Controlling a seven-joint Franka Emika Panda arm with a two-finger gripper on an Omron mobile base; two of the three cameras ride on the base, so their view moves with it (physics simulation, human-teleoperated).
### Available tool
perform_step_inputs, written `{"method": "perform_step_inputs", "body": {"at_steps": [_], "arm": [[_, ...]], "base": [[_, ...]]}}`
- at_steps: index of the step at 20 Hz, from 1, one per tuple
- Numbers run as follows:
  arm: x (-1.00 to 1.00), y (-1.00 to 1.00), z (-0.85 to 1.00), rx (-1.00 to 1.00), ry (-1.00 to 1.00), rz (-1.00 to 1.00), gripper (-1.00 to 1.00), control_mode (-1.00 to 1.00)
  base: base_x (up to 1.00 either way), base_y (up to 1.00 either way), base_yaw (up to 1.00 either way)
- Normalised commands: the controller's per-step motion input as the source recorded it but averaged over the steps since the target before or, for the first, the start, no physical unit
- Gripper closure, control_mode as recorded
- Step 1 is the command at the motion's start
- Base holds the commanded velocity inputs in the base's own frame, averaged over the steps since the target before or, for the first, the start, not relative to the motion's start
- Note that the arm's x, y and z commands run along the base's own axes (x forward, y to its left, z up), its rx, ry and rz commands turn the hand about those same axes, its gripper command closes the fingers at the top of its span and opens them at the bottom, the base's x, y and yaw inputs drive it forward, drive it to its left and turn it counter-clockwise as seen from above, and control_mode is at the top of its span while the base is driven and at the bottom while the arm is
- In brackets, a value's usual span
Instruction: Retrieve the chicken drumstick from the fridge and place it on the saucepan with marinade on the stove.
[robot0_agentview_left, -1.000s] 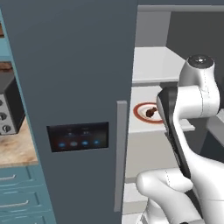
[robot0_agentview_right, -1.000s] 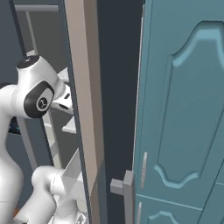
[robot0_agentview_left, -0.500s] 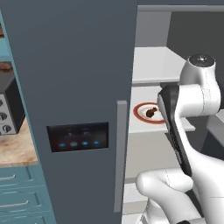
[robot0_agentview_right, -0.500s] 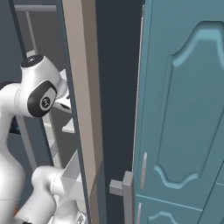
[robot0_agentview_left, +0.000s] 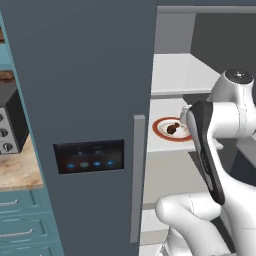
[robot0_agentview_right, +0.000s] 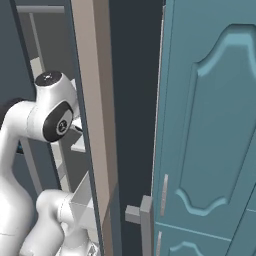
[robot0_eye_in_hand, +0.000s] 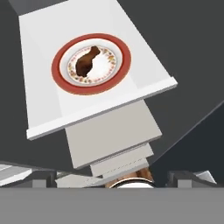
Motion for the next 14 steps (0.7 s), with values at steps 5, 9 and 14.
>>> {"method": "perform_step_inputs", "body": {"at_steps": [5, 9, 14], "arm": [[0.24, 0.0, -0.26, 0.0, -0.16, 0.0, -1.0, -1.0], [0.31, 0.0, -0.2, 0.0, -0.07, 0.0, -1.0, -1.0], [0.52, -0.01, -0.17, 0.0, 0.0, 0.0, -1.0, -1.0]], "base": [[0.0, 0.0, 0.0], [0.0, 0.0, 0.0], [0.0, 0.0, 0.0]]}}
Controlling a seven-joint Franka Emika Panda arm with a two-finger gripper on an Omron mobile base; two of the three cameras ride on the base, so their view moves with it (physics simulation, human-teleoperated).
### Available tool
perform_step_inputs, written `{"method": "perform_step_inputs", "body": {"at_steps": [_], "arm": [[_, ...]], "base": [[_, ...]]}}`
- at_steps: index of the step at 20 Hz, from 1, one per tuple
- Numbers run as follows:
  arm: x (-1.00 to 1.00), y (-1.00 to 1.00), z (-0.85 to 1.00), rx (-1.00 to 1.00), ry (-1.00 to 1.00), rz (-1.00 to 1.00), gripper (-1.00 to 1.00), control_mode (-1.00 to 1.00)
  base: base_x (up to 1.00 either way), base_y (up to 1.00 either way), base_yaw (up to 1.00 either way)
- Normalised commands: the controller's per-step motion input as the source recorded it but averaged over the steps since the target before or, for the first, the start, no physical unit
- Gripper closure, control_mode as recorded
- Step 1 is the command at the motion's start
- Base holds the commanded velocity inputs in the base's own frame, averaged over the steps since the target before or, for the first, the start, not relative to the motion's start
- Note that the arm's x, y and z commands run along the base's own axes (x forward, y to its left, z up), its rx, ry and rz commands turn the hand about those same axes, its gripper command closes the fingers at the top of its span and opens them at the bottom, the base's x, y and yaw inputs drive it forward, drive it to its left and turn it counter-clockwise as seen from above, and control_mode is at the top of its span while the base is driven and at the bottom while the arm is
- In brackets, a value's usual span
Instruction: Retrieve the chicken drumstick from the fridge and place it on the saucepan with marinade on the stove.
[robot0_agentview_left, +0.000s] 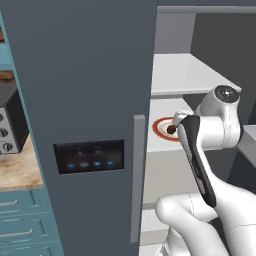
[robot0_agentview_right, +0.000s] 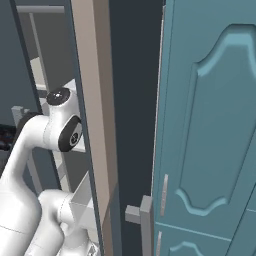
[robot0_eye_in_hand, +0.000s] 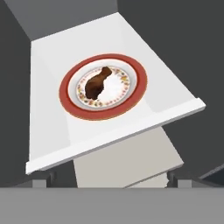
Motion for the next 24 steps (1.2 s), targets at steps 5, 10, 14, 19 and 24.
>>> {"method": "perform_step_inputs", "body": {"at_steps": [5, 10, 14, 19, 24], "arm": [[0.64, 0.0, -0.1, 0.0, 0.0, 0.0, -1.0, -1.0], [0.53, -0.04, -0.25, 0.0, 0.01, 0.01, -1.0, -1.0], [0.42, -0.17, -0.36, 0.0, 0.0, 0.03, -1.0, -1.0], [0.46, -0.2, -0.28, 0.0, 0.0, 0.03, -1.0, -1.0], [0.52, -0.15, -0.26, 0.0, 0.0, 0.02, -1.0, -1.0]], "base": [[0.0, 0.0, 0.0], [0.0, 0.0, 0.0], [0.0, 0.0, 0.0], [0.0, 0.0, 0.0], [0.0, 0.0, 0.0]]}}
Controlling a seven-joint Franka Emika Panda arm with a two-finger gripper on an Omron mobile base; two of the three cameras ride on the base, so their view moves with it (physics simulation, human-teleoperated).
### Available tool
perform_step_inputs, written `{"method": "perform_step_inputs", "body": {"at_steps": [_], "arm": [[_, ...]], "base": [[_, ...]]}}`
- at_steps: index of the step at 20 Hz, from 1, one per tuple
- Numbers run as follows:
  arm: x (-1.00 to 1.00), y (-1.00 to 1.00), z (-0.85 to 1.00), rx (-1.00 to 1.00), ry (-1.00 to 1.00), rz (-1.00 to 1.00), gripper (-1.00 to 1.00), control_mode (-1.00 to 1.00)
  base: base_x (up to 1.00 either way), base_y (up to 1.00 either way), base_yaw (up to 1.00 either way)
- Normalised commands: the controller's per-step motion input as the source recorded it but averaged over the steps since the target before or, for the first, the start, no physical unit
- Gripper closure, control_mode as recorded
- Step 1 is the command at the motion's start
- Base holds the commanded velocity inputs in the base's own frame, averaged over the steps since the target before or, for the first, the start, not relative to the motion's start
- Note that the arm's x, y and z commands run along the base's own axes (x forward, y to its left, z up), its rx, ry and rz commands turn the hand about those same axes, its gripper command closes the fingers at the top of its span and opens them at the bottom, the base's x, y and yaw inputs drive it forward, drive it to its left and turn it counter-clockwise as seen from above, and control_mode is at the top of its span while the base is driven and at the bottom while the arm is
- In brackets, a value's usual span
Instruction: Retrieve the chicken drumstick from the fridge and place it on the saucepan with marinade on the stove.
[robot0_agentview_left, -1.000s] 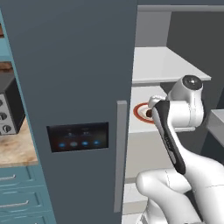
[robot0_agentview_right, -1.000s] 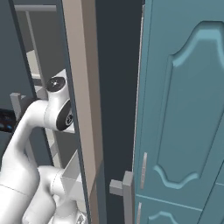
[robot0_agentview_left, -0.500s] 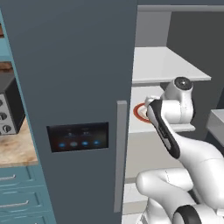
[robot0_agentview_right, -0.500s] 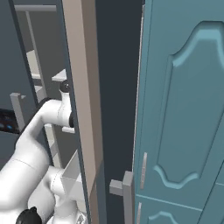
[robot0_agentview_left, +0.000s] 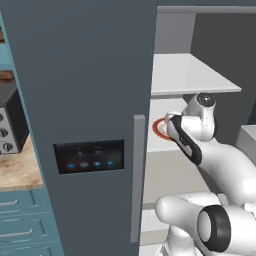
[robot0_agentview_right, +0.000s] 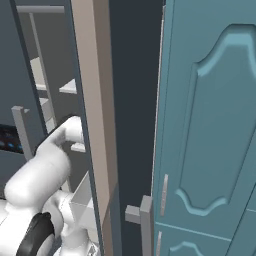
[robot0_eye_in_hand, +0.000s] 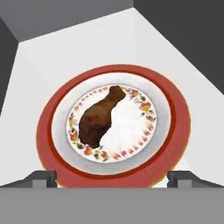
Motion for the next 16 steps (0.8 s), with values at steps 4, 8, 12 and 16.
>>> {"method": "perform_step_inputs", "body": {"at_steps": [4, 8, 12, 16], "arm": [[0.53, -0.03, -0.27, 0.0, 0.01, 0.0, -1.0, -1.0], [0.58, 0.0, -0.2, 0.0, 0.02, 0.0, -1.0, -1.0], [0.52, 0.0, -0.21, 0.0, 0.0, 0.0, -1.0, -1.0], [0.41, 0.0, -0.24, 0.0, 0.01, 0.0, -1.0, -1.0]], "base": [[0.0, 0.0, 0.0], [0.0, 0.0, 0.0], [0.0, 0.0, 0.0], [0.0, 0.0, 0.0]]}}
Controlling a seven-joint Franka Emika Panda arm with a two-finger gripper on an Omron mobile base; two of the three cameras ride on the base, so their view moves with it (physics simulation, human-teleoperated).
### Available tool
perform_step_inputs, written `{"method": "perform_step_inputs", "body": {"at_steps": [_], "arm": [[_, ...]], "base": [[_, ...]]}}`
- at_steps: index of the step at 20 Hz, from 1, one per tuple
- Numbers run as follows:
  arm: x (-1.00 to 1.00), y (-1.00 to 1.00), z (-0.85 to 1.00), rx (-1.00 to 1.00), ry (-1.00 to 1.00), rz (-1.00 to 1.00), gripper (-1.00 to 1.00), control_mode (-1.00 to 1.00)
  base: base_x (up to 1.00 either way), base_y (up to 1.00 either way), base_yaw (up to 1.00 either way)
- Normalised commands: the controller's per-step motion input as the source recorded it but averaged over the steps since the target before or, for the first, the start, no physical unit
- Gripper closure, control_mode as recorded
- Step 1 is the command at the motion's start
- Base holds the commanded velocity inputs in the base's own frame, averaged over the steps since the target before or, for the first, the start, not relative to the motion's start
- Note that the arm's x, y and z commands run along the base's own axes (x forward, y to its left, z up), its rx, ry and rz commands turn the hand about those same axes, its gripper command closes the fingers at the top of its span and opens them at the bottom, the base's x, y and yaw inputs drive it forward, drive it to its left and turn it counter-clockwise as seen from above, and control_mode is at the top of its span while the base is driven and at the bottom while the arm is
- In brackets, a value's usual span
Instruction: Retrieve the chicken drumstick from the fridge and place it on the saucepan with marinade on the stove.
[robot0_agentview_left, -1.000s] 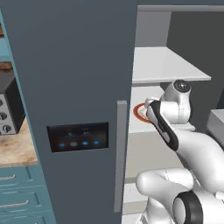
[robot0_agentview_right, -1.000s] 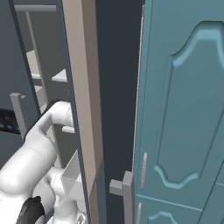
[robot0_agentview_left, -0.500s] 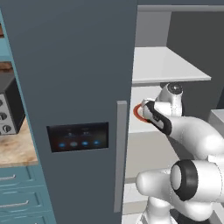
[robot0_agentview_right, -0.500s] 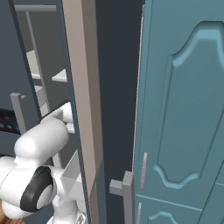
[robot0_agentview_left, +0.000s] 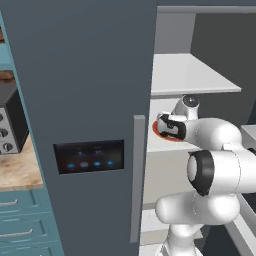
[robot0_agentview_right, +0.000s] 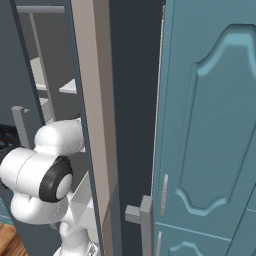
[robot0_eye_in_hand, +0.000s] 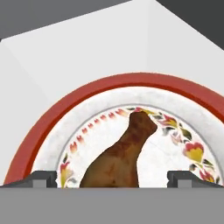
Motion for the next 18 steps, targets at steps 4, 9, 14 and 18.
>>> {"method": "perform_step_inputs", "body": {"at_steps": [4, 9, 14, 18], "arm": [[0.3, 0.0, -0.27, 0.0, 0.03, 0.0, -1.0, -1.0], [0.25, 0.0, -0.27, 0.0, 0.02, 0.01, -1.0, -1.0], [0.05, 0.0, -0.19, 0.0, 0.02, 0.02, 1.0, -1.0], [0.0, 0.0, 0.0, 0.0, 0.0, 0.0, 1.0, -1.0]], "base": [[0.0, 0.0, 0.0], [0.0, 0.0, 0.0], [0.0, 0.0, 0.0], [0.0, 0.0, 0.0]]}}
